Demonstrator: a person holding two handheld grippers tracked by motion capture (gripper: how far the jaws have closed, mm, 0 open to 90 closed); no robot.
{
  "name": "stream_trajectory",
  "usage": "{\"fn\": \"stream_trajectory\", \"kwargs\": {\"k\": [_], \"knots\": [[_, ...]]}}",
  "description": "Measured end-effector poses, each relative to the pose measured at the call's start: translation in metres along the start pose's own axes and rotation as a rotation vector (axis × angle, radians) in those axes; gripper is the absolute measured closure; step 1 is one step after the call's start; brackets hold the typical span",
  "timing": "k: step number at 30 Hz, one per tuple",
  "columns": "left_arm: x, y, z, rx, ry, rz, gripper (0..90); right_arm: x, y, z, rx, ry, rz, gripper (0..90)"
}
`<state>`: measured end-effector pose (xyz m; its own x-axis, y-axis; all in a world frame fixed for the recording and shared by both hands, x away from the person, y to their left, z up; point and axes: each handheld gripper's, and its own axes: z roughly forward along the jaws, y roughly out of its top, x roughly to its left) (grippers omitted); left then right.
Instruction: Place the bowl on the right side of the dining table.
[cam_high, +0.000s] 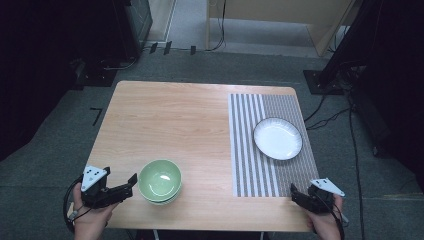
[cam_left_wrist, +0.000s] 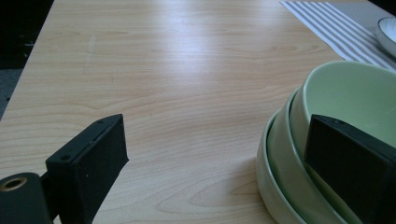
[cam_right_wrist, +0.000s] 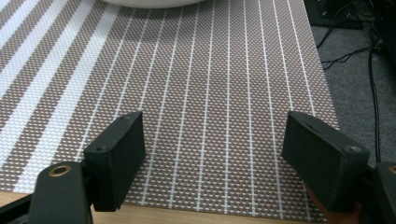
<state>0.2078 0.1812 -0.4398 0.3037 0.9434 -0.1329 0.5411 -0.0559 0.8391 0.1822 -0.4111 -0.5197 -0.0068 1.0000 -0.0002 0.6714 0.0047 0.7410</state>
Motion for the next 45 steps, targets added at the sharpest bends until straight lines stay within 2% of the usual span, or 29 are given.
{"fn": "stream_trajectory", "kwargs": {"k": [5,10,12,14,16,20,25,27,29,33,35,36,37,38,39,40,41,43,44,45], "knots": [[-0.003,0.002,-0.003,-0.017,-0.031,-0.01,5.3,0.003,0.002,-0.003,-0.014,0.003,0.005,22.0],[-0.011,0.001,0.0,-0.008,-0.049,0.013,5.4,0.005,0.004,-0.004,-0.021,0.006,0.011,23.1],[-0.014,-0.001,0.004,-0.003,-0.06,0.02,5.4,0.005,0.004,-0.006,-0.027,0.013,0.019,23.6],[-0.019,-0.004,0.009,0.013,-0.074,0.045,6.3,0.008,0.006,-0.009,-0.037,0.03,0.032,24.5],[-0.02,-0.005,0.01,0.017,-0.079,0.049,8.1,0.009,0.007,-0.009,-0.04,0.035,0.035,24.8],[-0.023,-0.009,0.017,0.034,-0.095,0.052,15.8,0.019,0.012,-0.015,-0.059,0.087,0.047,25.2],[-0.026,-0.012,0.024,0.054,-0.129,0.054,30.8,0.032,0.018,-0.021,-0.072,0.12,0.024,25.2],[-0.027,-0.013,0.026,0.069,-0.132,0.057,31.3,0.041,0.024,-0.027,-0.091,0.149,0.023,25.3],[-0.029,-0.014,0.029,0.105,-0.146,0.062,33.7,0.046,0.026,-0.03,-0.097,0.168,0.024,25.3],[-0.032,-0.015,0.032,0.121,-0.167,0.071,37.8,0.055,0.029,-0.033,-0.106,0.19,0.008,25.3],[-0.035,-0.015,0.034,0.131,-0.169,0.089,44.5,0.064,0.035,-0.038,-0.117,0.232,0.022,25.6],[-0.035,-0.015,0.034,0.131,-0.169,0.089,45.9,0.064,0.035,-0.038,-0.117,0.232,0.022,25.6],[-0.037,-0.016,0.034,0.128,-0.152,0.104,46.9,0.071,0.039,-0.042,-0.128,0.254,0.019,25.9],[-0.037,-0.016,0.034,0.128,-0.152,0.104,48.8,0.071,0.039,-0.042,-0.128,0.254,0.019,25.9],[-0.038,-0.016,0.033,0.123,-0.135,0.113,51.4,0.08,0.043,-0.045,-0.135,0.274,0.007,25.9],[-0.038,-0.016,0.033,0.119,-0.128,0.117,51.4,0.08,0.043,-0.045,-0.135,0.274,0.007,25.9],[-0.039,-0.015,0.031,0.11,-0.104,0.141,56.6,0.089,0.047,-0.048,-0.144,0.295,-0.007,26.0],[-0.04,-0.015,0.031,0.108,-0.092,0.146,60.5,0.092,0.048,-0.048,-0.146,0.303,-0.011,26.0],[-0.042,-0.016,0.031,0.095,-0.069,0.157,62.8,0.102,0.053,-0.05,-0.149,0.329,-0.021,26.4],[-0.042,-0.016,0.031,0.095,-0.069,0.157,64.8,0.102,0.053,-0.05,-0.149,0.329,-0.021,26.4]]}}
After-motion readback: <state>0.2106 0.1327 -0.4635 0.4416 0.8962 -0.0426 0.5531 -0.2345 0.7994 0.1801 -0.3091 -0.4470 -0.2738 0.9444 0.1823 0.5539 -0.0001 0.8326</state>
